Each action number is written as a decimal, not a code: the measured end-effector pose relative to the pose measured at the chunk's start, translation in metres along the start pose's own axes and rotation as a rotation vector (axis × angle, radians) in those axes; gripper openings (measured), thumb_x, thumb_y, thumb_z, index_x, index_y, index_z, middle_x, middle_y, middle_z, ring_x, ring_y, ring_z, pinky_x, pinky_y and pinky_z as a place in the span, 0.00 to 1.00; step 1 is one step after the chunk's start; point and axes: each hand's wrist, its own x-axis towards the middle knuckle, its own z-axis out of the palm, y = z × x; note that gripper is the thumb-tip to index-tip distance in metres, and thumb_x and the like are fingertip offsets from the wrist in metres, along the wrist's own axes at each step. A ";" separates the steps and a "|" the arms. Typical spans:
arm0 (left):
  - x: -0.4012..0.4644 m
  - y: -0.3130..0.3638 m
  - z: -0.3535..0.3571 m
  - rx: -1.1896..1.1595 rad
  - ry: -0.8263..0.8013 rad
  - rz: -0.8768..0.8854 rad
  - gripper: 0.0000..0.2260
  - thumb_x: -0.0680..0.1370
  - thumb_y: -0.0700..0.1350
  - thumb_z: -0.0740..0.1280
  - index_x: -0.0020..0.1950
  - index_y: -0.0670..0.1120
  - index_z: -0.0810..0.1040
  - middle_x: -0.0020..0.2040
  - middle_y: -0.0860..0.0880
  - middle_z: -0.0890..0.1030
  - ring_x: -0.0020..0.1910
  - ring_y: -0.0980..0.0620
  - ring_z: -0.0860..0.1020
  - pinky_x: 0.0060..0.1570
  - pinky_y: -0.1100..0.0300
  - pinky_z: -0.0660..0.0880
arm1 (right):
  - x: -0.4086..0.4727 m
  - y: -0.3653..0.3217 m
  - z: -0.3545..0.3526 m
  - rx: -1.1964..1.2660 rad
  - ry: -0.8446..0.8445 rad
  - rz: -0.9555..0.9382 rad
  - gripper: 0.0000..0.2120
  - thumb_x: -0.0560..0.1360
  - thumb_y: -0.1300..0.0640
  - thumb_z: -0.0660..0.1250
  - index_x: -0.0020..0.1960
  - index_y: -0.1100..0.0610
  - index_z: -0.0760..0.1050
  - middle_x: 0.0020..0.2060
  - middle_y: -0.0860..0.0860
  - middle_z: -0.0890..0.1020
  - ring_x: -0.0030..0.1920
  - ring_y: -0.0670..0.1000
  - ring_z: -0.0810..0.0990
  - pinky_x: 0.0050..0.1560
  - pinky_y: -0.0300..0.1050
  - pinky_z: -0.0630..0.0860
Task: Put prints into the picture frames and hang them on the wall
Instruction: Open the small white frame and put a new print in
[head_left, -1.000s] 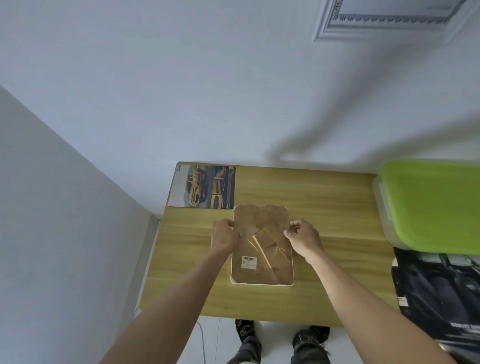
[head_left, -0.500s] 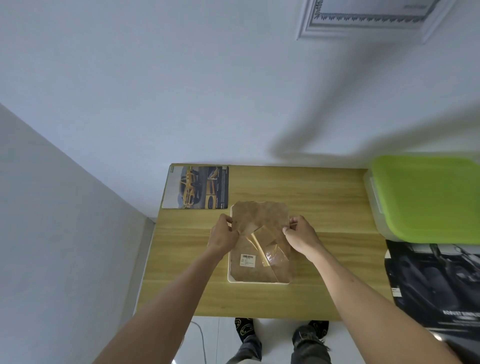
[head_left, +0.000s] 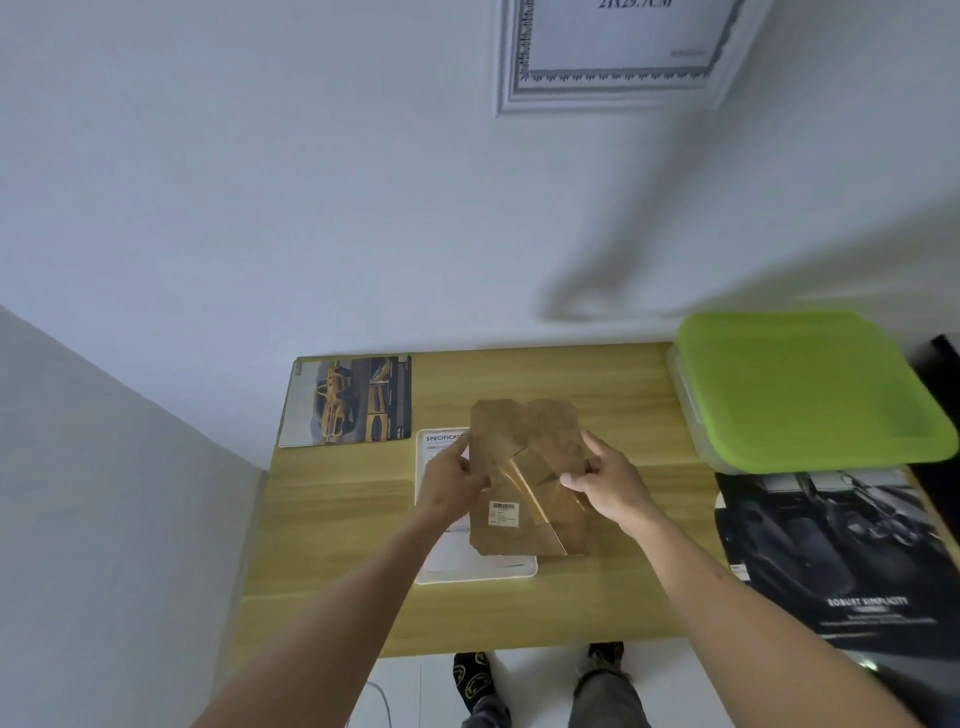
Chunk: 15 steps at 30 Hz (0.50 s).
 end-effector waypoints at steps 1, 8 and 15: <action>-0.001 0.007 0.010 0.039 -0.042 0.032 0.34 0.74 0.42 0.71 0.77 0.54 0.61 0.41 0.50 0.82 0.36 0.58 0.79 0.27 0.71 0.70 | 0.001 0.003 -0.009 0.012 0.048 -0.002 0.39 0.72 0.58 0.75 0.78 0.47 0.60 0.54 0.50 0.84 0.47 0.46 0.82 0.51 0.40 0.76; 0.010 0.048 0.077 0.144 -0.076 0.123 0.28 0.70 0.43 0.71 0.69 0.53 0.66 0.47 0.48 0.81 0.44 0.49 0.81 0.43 0.48 0.81 | 0.012 0.031 -0.073 -0.018 0.240 -0.009 0.25 0.72 0.58 0.75 0.67 0.51 0.73 0.48 0.49 0.83 0.47 0.48 0.81 0.41 0.35 0.72; 0.031 0.073 0.136 0.144 -0.031 0.079 0.28 0.69 0.47 0.68 0.67 0.55 0.64 0.45 0.48 0.82 0.40 0.50 0.82 0.36 0.51 0.82 | 0.035 0.067 -0.109 -0.123 0.137 0.003 0.37 0.68 0.41 0.70 0.74 0.44 0.63 0.64 0.48 0.78 0.61 0.49 0.78 0.64 0.52 0.76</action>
